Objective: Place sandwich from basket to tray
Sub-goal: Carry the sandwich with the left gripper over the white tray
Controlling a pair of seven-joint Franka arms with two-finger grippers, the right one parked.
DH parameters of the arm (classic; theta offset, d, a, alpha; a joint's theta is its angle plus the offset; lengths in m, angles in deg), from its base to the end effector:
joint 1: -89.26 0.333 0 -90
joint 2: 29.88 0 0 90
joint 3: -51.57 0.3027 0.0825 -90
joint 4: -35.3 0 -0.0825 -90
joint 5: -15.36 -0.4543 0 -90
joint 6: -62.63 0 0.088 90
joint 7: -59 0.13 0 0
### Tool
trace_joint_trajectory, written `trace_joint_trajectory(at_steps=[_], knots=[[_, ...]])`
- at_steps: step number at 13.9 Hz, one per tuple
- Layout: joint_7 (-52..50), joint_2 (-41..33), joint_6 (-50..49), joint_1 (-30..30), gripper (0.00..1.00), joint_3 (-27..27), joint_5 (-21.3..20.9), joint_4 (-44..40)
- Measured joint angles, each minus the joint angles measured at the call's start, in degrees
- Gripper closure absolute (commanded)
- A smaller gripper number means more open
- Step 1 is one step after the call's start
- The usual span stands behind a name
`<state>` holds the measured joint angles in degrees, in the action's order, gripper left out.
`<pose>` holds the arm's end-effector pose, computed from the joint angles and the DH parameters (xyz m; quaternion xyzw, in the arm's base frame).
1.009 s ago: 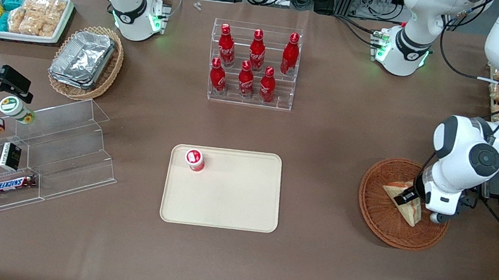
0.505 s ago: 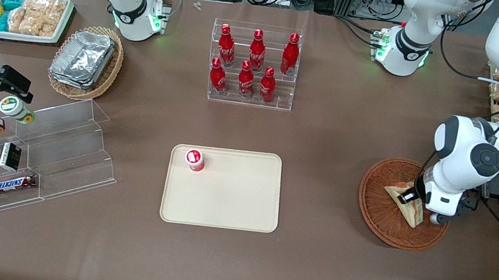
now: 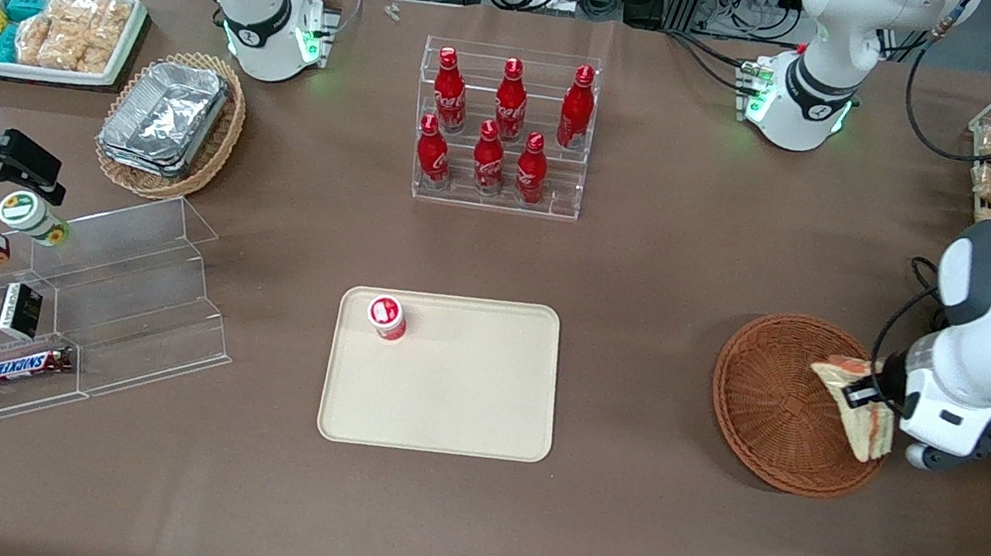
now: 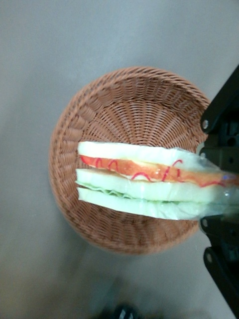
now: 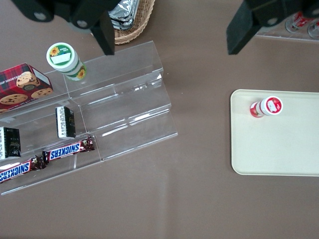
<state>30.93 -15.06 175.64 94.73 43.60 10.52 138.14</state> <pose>0.6749 -0.0192 0.3316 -0.9778 -0.2050 0.0323 0.0300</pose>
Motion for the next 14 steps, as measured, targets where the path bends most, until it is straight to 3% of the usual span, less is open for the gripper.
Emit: trace_joint_trajectory(at_steps=[1,2,4,10,14], knots=[[1.06,0.00,-4.26,-0.41,0.90,-0.41,-1.39,-3.73],[1.56,0.02,-7.38,-1.37,0.89,-0.84,-2.76,-6.90],[1.66,0.07,-10.87,-5.24,0.99,-1.30,-4.53,-11.20],[1.14,1.80,-15.14,-18.09,1.00,-1.85,-4.55,-14.18],[-4.37,8.18,-13.98,-27.39,1.00,-2.06,-1.95,-16.59]])
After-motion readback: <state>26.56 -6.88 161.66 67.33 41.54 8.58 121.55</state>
